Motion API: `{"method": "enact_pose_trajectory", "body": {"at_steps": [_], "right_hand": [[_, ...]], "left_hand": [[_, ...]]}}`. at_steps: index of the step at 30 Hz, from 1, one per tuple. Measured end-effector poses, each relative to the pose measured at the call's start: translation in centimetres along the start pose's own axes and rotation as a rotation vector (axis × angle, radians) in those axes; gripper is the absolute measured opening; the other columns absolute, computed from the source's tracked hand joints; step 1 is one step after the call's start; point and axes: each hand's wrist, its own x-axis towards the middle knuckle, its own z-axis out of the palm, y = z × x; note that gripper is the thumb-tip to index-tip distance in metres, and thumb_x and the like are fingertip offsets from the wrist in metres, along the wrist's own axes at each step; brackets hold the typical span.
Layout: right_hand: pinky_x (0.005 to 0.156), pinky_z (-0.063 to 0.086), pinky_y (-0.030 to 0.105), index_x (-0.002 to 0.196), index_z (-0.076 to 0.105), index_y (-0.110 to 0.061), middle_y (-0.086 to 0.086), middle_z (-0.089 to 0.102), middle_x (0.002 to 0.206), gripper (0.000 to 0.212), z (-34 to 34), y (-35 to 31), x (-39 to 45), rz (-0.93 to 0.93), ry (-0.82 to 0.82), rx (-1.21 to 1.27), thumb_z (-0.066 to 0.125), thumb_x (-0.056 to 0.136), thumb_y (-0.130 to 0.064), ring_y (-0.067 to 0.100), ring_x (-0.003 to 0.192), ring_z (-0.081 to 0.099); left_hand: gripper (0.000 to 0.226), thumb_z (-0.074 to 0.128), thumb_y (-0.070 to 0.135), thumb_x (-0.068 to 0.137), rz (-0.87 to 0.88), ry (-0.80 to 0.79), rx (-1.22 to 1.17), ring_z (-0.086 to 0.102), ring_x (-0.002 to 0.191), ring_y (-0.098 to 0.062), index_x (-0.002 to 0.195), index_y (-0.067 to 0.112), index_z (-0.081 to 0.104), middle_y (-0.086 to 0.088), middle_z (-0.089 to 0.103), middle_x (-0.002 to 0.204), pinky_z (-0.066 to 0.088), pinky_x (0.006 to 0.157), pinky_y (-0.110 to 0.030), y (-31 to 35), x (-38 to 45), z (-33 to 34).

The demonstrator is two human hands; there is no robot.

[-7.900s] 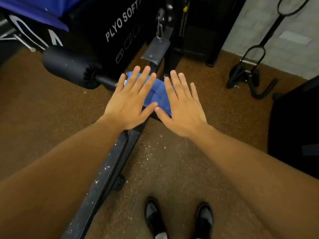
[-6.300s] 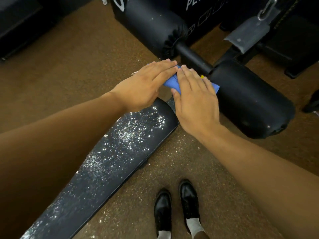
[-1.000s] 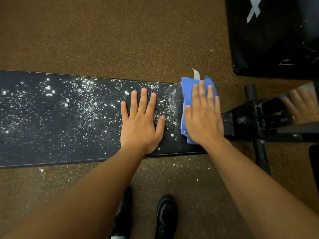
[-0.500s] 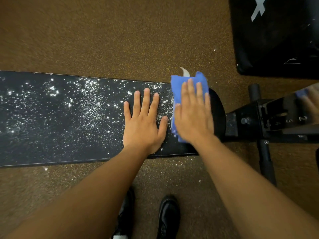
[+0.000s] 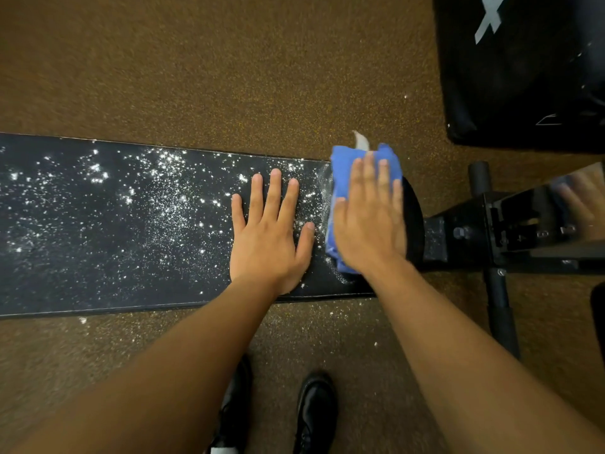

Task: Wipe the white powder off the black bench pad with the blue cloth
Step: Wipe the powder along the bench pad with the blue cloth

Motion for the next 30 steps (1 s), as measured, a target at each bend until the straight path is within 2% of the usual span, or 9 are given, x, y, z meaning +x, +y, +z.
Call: {"method": "enact_pose_trajectory", "body": {"at_steps": [3,5,9,12,16,20,23,26,30], "right_hand": [[0.121,0.004,0.047,0.154,0.002,-0.008,0.011,-0.002,0.163,0.063,0.6,-0.4,-5.0,-0.143,-0.021,-0.026,0.016,0.100,-0.037,0.026,0.150,-0.007],[0.121,0.006,0.046,0.154,0.007,-0.008,0.011,0.003,0.162,0.063,0.8,1.4,-7.7,-0.150,-0.030,-0.018,0.015,0.099,-0.038,0.026,0.150,-0.003],[0.120,0.011,0.050,0.153,0.014,-0.005,0.013,0.008,0.162,0.068,0.3,4.1,-5.3,0.033,0.026,0.022,0.016,0.094,-0.037,0.029,0.150,0.003],[0.120,0.008,0.050,0.153,0.011,-0.004,0.015,0.007,0.163,0.070,-0.3,2.5,-0.9,0.118,0.042,0.054,0.014,0.093,-0.039,0.032,0.150,0.002],[0.121,0.001,0.049,0.154,-0.002,-0.008,0.012,-0.006,0.163,0.064,0.3,-1.2,-1.0,-0.053,-0.006,0.004,0.018,0.101,-0.037,0.028,0.149,-0.009],[0.120,0.007,0.048,0.155,0.007,-0.010,0.010,0.003,0.163,0.063,0.6,1.1,-7.3,-0.196,-0.037,-0.011,0.018,0.099,-0.038,0.026,0.150,-0.003],[0.120,0.012,0.050,0.153,0.013,-0.006,0.012,0.009,0.162,0.066,0.3,4.4,-6.4,-0.030,-0.006,0.017,0.019,0.096,-0.038,0.028,0.150,0.003],[0.120,0.009,0.051,0.153,0.011,-0.004,0.014,0.006,0.163,0.068,-0.2,3.2,-1.8,0.126,0.036,0.052,0.020,0.094,-0.037,0.032,0.149,0.002],[0.121,0.002,0.050,0.155,0.001,-0.007,0.011,-0.004,0.163,0.065,0.2,-0.7,-0.2,0.000,0.004,0.018,0.021,0.100,-0.037,0.029,0.149,-0.008]], "left_hand": [[0.069,0.017,0.056,0.098,-0.004,0.009,-0.019,-0.016,0.150,-0.021,0.158,0.025,0.005,0.000,-0.007,0.166,-0.009,0.120,-0.051,-0.2,-0.1,0.1],[0.069,0.016,0.056,0.097,0.001,0.009,-0.015,-0.015,0.150,-0.022,0.157,0.025,0.006,-0.001,-0.006,0.166,-0.008,0.120,-0.051,-0.2,-0.1,0.1],[0.069,0.014,0.056,0.097,-0.004,0.000,-0.010,-0.018,0.150,-0.021,0.157,0.025,0.003,0.000,-0.008,0.165,-0.009,0.120,-0.051,-0.2,-0.1,-0.1],[0.068,0.014,0.056,0.098,-0.005,0.002,-0.006,-0.018,0.150,-0.021,0.157,0.025,0.002,-0.001,-0.009,0.165,-0.009,0.120,-0.051,-0.1,-0.2,-0.1],[0.068,0.015,0.054,0.098,-0.004,-0.005,-0.002,-0.018,0.150,-0.021,0.157,0.025,0.001,-0.001,-0.010,0.165,-0.010,0.120,-0.051,-0.2,-0.1,0.1],[0.069,0.014,0.055,0.097,-0.001,-0.010,-0.001,-0.018,0.150,-0.021,0.157,0.025,0.001,-0.001,-0.010,0.165,-0.008,0.120,-0.052,-0.3,-0.1,0.0],[0.068,0.014,0.055,0.098,-0.001,-0.006,-0.001,-0.019,0.150,-0.021,0.157,0.025,0.000,-0.001,-0.011,0.165,-0.010,0.120,-0.051,-0.3,-0.1,0.0],[0.067,0.014,0.054,0.098,-0.003,-0.007,-0.002,-0.019,0.149,-0.021,0.157,0.025,0.000,-0.001,-0.011,0.165,-0.011,0.120,-0.051,-0.2,-0.1,0.0],[0.068,0.014,0.053,0.097,-0.005,-0.011,0.011,-0.018,0.150,-0.022,0.157,0.024,0.001,-0.002,-0.010,0.165,-0.007,0.120,-0.053,-0.2,-0.1,0.0]]}}
